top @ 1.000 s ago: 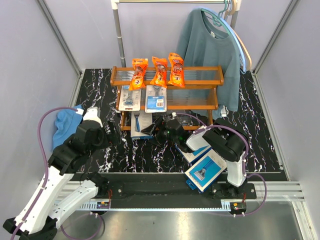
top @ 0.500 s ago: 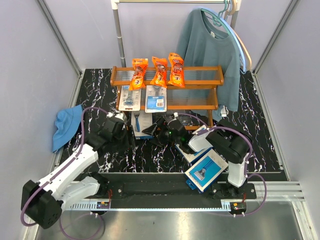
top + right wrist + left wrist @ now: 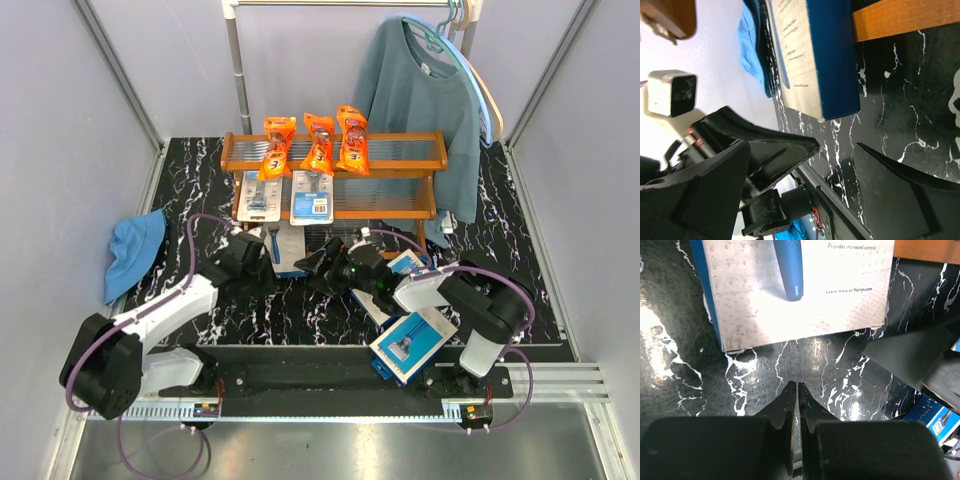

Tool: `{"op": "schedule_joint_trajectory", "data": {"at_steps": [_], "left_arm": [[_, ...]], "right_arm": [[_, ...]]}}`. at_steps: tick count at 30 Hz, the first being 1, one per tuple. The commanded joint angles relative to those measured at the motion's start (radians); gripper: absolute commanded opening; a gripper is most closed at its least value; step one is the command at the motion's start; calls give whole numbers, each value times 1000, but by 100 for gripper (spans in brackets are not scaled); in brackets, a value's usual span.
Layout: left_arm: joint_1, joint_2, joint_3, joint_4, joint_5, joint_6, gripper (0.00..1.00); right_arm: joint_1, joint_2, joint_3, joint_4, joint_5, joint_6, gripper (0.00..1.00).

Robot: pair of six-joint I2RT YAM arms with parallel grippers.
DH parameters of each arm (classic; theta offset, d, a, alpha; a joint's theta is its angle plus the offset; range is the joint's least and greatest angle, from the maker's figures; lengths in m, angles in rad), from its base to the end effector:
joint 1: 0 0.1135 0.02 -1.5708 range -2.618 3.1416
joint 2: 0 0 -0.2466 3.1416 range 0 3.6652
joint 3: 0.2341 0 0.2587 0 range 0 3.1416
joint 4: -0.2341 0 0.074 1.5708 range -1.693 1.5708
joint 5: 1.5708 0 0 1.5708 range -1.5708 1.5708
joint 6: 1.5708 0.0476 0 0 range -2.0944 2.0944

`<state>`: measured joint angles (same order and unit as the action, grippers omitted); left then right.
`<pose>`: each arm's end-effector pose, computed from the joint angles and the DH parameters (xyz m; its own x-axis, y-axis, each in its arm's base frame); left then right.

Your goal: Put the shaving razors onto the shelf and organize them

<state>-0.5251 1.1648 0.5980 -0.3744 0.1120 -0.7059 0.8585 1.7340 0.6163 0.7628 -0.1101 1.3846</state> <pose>0.2037 -0.1242 0.1575 -0.8923 -0.2280 -0.3895 -0.0312 0.8921 -0.4507 0.2169 0.2592 0.1147 -0.8475 0.5131 -0.1361 0.0715 0.3643 0.9285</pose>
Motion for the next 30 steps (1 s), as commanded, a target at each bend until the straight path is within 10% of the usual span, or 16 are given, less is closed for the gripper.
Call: {"op": "schedule_joint_trajectory", "data": {"at_steps": [1, 30], "left_arm": [[-10, 13, -1, 121, 8, -24, 6], [-10, 266, 129, 226, -87, 3, 2]], "right_arm": [[11, -80, -16, 0, 35, -7, 94], [85, -689, -151, -497, 182, -91, 95]]}}
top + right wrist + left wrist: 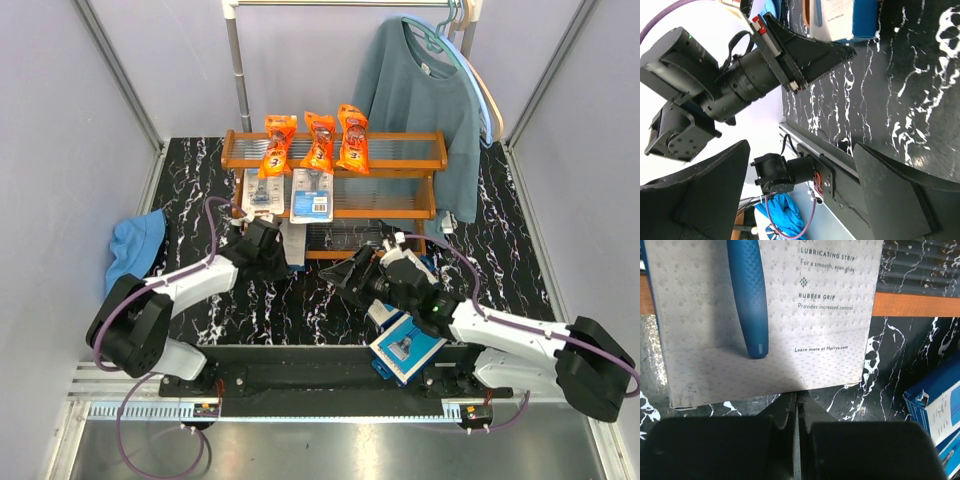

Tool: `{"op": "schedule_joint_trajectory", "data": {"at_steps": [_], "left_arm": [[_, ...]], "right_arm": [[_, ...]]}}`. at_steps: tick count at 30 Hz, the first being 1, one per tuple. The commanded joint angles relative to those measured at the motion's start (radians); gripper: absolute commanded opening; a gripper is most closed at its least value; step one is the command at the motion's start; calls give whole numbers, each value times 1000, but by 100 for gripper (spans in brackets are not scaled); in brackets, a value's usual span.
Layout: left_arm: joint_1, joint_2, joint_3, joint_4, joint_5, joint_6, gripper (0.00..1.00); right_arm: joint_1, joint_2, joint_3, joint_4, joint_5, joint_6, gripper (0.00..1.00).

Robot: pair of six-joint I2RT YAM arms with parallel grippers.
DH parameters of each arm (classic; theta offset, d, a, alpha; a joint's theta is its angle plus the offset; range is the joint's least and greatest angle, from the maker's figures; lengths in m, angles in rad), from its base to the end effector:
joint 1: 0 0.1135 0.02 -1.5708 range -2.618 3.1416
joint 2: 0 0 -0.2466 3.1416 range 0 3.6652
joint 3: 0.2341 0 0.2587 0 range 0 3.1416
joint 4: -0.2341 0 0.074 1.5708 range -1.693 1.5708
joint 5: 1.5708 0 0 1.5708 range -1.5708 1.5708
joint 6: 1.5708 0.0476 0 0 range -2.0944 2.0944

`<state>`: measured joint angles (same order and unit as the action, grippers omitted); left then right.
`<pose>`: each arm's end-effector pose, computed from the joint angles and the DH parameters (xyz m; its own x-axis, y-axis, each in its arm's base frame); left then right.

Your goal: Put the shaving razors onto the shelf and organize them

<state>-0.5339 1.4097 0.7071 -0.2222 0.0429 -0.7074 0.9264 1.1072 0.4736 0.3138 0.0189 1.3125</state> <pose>0.2438 -0.1465 0.1430 -0.8673 -0.2415 -0.4353 -0.0434 0.9078 -0.4172 0.1590 0.2101 0.1952 -0.8106 0.5304 -0.2482 -0.0188 0.4001 0.9163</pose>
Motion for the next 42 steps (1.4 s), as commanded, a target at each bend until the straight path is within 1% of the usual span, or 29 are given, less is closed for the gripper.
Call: {"op": "schedule_joint_trajectory", "data": {"at_steps": [1, 4, 8, 11, 14, 15, 16, 17, 18, 19, 21, 22, 23, 24, 25, 26, 27, 30, 32, 33, 35, 36, 38, 39, 42], "left_arm": [[-1, 21, 14, 92, -15, -1, 2], [-11, -1, -8, 106, -3, -1, 1], [-29, -99, -47, 106, -15, -3, 2], [-44, -175, -96, 104, -24, -15, 6], [-54, -238, -124, 95, -26, -29, 15], [-57, -251, -130, 90, -26, -30, 22], [-63, -282, -133, 89, -21, -32, 25], [-69, -296, -139, 84, -20, -30, 31], [-81, -310, -139, 69, -20, -29, 46], [-90, -343, -141, 58, -24, -29, 54], [-110, -382, -141, 28, -32, -21, 65], [-129, -420, -140, 17, -38, -17, 73], [-138, -442, -141, 11, -37, -11, 75], [-147, -460, -143, -3, -38, -4, 80], [-165, -494, -144, -5, -31, 2, 90], [-172, -509, -144, -6, -25, 9, 96], [-178, -520, -143, -6, -17, 20, 99], [-199, -531, -129, -3, 28, 40, 99], [-210, -509, -112, 6, 64, 46, 99], [-230, -493, -107, 29, 78, 51, 99], [-256, -437, -83, 49, 103, 49, 99], [-286, -414, -74, 70, 120, 45, 99], [-320, -332, -43, 111, 140, 37, 97], [-355, -306, -32, 125, 153, 26, 95], [-432, -178, 11, 179, 172, 7, 93]], "right_arm": [[20, -73, -12, -68, 56, -18, 95], [28, -124, -20, -108, 75, -18, 95], [32, -194, -35, -150, 96, -13, 95], [34, -221, -38, -171, 104, -12, 95], [37, -233, -39, -179, 105, -10, 95], [40, -233, -39, -180, 105, -12, 95], [42, -240, -38, -185, 105, -12, 95], [45, -242, -38, -188, 107, -12, 95], [49, -248, -36, -200, 111, -12, 95], [54, -259, -33, -208, 115, -12, 95], [60, -279, -35, -237, 130, -10, 96], [61, -303, -38, -248, 136, -7, 95], [61, -317, -39, -260, 147, -6, 96], [61, -334, -39, -289, 154, -2, 96], [61, -368, -38, -307, 162, -1, 96], [61, -382, -38, -340, 176, 2, 97], [61, -397, -38, -367, 182, 4, 97], [61, -451, -36, -429, 205, 10, 98], [61, -483, -29, -467, 217, 13, 98], [61, -494, -24, -516, 222, 16, 98], [61, -526, -13, -564, 237, 22, 98], [61, -541, -15, -600, 242, 28, 98], [61, -586, -18, -643, 253, 37, 98], [61, -601, -21, -656, 257, 45, 98], [61, -687, -27, -717, 277, 57, 98]]}}
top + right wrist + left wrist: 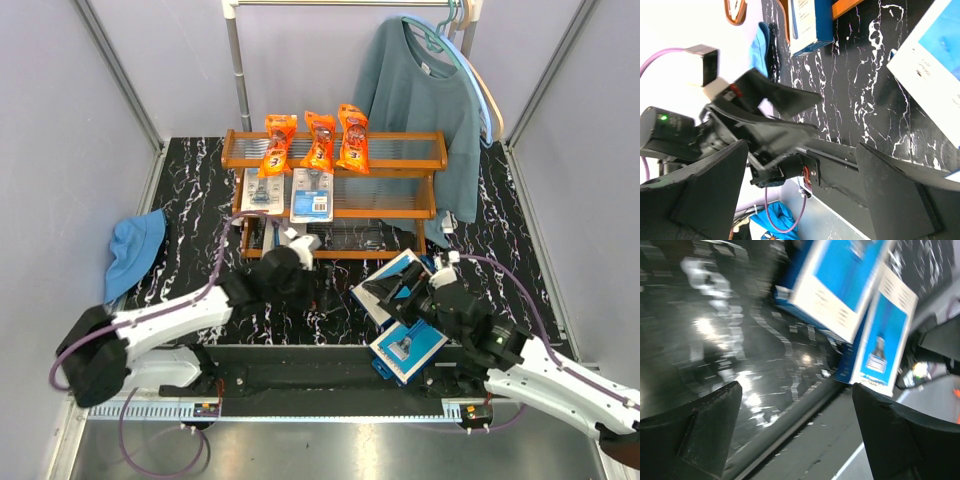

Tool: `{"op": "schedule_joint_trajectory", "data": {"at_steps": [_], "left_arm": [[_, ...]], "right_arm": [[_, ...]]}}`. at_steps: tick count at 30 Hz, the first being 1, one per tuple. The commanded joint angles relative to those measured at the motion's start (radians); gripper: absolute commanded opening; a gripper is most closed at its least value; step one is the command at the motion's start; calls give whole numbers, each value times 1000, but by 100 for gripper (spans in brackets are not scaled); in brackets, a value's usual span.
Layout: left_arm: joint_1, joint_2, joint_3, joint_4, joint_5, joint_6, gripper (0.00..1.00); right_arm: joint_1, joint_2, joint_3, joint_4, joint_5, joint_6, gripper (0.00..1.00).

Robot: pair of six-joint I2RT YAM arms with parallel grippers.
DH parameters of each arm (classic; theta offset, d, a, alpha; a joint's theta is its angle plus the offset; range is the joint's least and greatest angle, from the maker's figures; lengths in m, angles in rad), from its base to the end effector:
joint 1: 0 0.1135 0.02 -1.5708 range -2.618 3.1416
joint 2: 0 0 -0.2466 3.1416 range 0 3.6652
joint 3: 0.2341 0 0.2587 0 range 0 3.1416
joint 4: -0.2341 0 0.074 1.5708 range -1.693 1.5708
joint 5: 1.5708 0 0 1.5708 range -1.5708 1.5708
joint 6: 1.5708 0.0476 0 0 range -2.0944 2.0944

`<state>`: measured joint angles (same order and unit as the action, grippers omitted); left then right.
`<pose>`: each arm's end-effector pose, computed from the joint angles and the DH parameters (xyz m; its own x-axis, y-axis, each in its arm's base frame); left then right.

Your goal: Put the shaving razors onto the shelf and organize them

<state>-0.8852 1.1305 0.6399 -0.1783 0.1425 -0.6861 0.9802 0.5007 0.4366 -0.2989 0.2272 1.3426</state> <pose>0.1595 -0.2056 0.1958 -0.8339 0.0290 -0.5512 0.3987 0.7223 -0.5651 0.1042 0.1362 0.2329 -0.7188 0.6321 -0.2894 0.0361 0.4496 0.8925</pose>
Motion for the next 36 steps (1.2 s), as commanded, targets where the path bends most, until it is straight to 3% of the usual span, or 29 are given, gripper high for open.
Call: {"op": "schedule_joint_trajectory", "data": {"at_steps": [1, 9, 18, 23, 26, 27, 29, 30, 33, 34, 36], "left_arm": [[-95, 126, 84, 157, 86, -24, 93], [-215, 362, 90, 422, 209, -121, 88], [-296, 604, 225, 464, 250, -130, 86], [-313, 679, 247, 459, 266, -132, 79], [-319, 704, 254, 459, 276, -132, 60], [-320, 707, 256, 459, 275, -132, 49], [-324, 712, 253, 459, 270, -133, 39], [-324, 710, 250, 458, 270, -133, 29], [-324, 704, 238, 458, 269, -136, 13], [-322, 704, 234, 459, 269, -138, 3], [-324, 689, 219, 461, 264, -144, 0]], "right_arm": [[8, -94, 11, -123, 75, 29, 98], [8, -237, 53, -316, 123, 38, 98], [8, -326, 88, -440, 149, 43, 98], [9, -350, 99, -486, 156, 47, 98], [8, -364, 96, -496, 161, 50, 98], [8, -369, 96, -496, 161, 50, 98], [8, -373, 96, -503, 159, 53, 98], [8, -372, 94, -505, 161, 55, 98], [8, -370, 94, -511, 156, 55, 99], [8, -372, 93, -511, 155, 53, 99], [9, -370, 90, -511, 153, 56, 98]]}}
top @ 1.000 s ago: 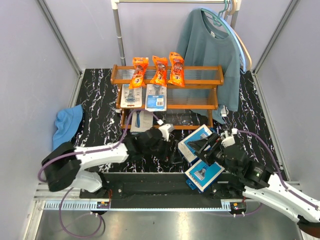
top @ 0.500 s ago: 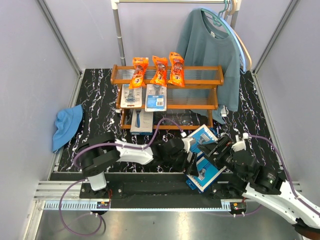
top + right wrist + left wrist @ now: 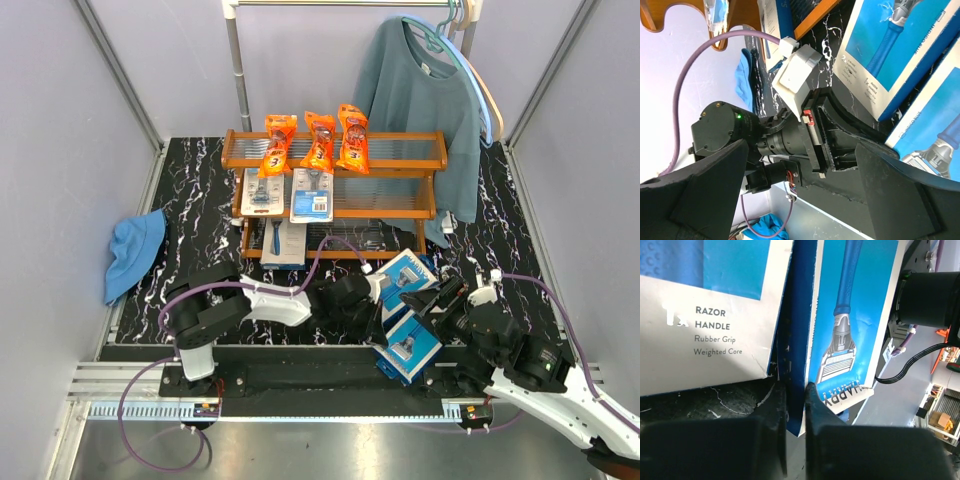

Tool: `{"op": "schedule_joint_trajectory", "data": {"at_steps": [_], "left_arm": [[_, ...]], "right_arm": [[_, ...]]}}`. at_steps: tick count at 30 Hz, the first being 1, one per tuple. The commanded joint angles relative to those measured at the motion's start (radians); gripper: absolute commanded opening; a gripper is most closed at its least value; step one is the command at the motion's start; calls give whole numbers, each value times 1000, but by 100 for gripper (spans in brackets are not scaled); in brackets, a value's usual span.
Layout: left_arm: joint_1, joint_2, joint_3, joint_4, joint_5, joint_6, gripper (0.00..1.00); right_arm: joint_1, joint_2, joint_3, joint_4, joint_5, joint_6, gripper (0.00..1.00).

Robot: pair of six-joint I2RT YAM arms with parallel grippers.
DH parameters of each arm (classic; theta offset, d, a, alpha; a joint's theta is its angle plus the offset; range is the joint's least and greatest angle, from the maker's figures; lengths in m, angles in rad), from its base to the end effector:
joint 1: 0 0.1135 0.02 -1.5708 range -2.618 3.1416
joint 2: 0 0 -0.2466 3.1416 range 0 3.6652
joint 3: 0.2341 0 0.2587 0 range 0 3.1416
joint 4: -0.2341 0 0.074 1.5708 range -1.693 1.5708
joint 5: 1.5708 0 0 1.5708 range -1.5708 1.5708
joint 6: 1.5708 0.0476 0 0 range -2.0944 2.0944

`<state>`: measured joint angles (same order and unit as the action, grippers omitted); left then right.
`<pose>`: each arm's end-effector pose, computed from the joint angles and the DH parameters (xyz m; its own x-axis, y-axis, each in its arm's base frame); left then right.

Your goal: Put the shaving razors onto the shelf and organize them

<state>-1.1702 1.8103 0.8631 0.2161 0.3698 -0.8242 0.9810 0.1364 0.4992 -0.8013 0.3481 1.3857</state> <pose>0.1254 -0.3403 0.1048 -0.8840 0.3325 -0.3285 0.4632 0.5300 -0.7103 0.0675 0.0717 0.2420 -0.6425 0.7012 -0.3090 0.1200 0.4903 0.8633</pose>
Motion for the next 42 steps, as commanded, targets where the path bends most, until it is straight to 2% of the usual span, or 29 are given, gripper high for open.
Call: {"op": "schedule_joint_trajectory", "data": {"at_steps": [1, 7, 11, 15, 19, 22, 30, 32, 42], "left_arm": [[-39, 0, -10, 66, 35, -6, 0], [-40, -130, -70, 25, -29, 2, 0], [-40, -274, -108, -21, -80, 20, 0], [-43, -365, -105, -81, -52, 60, 0], [-49, -465, -107, -182, -81, 86, 0], [-48, -552, -101, -262, -137, 100, 0], [-46, -646, -81, -437, -304, 112, 0], [-43, -674, -88, -448, -356, 102, 0], [-6, -818, -90, -431, -425, 111, 0]], "right_arm": [[7, -6, 25, -9, 31, 13, 98], [7, -6, 24, -9, 28, 16, 98], [8, -3, 44, -10, 32, 7, 98], [8, 9, 71, -12, 40, -5, 98], [7, 31, 102, -10, 43, -23, 99], [7, 38, 121, -12, 46, -27, 98], [7, 28, 130, -10, 48, -30, 99], [7, 29, 128, -9, 43, -25, 99], [7, 29, 96, -1, 9, 1, 99]]}}
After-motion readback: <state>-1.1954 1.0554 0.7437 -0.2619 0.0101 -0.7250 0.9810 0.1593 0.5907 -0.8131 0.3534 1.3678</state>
